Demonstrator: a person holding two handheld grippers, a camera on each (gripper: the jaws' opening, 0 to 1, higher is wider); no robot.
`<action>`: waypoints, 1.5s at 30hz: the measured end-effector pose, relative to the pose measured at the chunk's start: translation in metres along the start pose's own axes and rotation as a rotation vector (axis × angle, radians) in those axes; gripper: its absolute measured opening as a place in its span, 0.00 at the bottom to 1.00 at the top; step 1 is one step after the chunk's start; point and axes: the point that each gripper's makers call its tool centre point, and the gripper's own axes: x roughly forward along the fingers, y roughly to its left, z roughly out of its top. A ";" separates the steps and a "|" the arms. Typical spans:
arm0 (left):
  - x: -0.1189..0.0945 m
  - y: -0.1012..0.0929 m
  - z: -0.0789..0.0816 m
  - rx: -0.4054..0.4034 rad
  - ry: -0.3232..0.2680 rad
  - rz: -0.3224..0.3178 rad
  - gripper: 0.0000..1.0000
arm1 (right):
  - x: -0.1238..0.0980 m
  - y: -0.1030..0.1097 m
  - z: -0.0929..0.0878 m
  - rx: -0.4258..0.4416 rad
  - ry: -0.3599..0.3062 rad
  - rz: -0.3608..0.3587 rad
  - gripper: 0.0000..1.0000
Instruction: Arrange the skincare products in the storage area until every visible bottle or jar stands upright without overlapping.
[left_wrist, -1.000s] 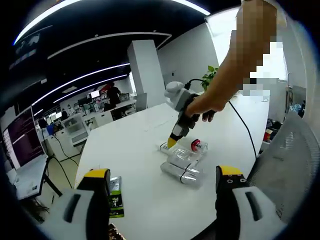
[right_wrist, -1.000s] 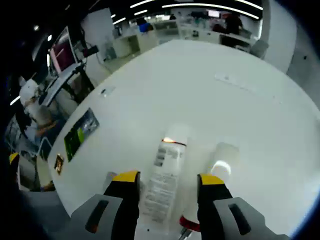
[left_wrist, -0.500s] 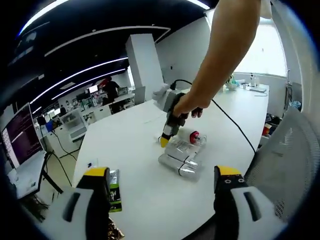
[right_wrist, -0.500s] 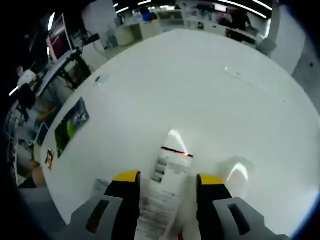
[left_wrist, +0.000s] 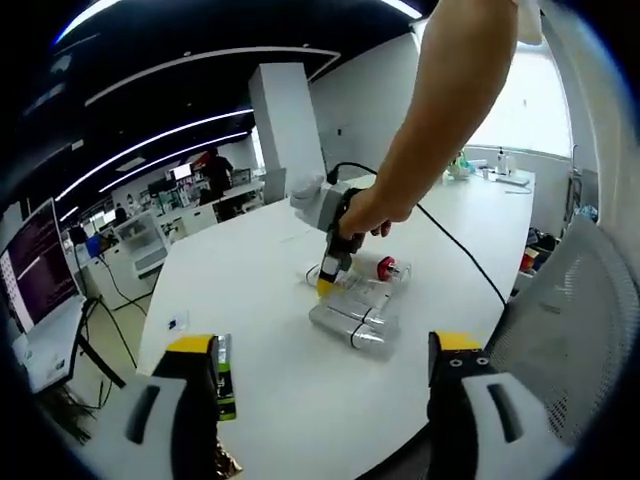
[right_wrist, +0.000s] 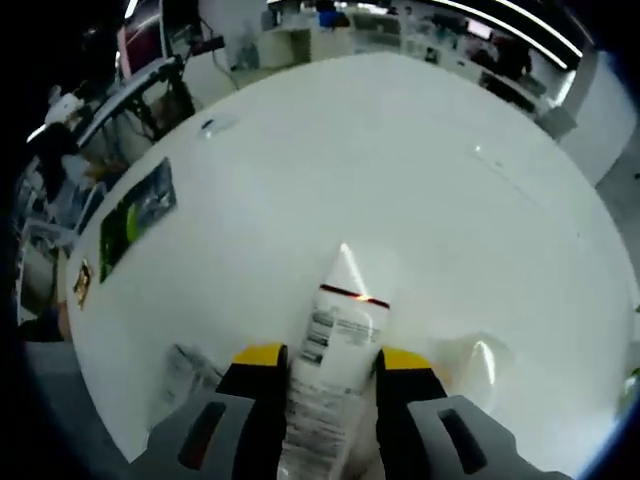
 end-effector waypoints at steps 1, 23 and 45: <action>0.000 0.000 -0.001 0.000 0.003 0.002 0.82 | 0.000 0.000 0.002 0.008 -0.010 0.002 0.28; -0.003 0.007 0.004 0.000 -0.018 0.025 0.76 | -0.066 -0.008 0.046 0.137 -0.299 0.051 0.22; -0.017 -0.003 0.043 -0.131 -0.199 -0.076 0.80 | -0.219 0.120 0.007 0.141 -0.700 0.302 0.23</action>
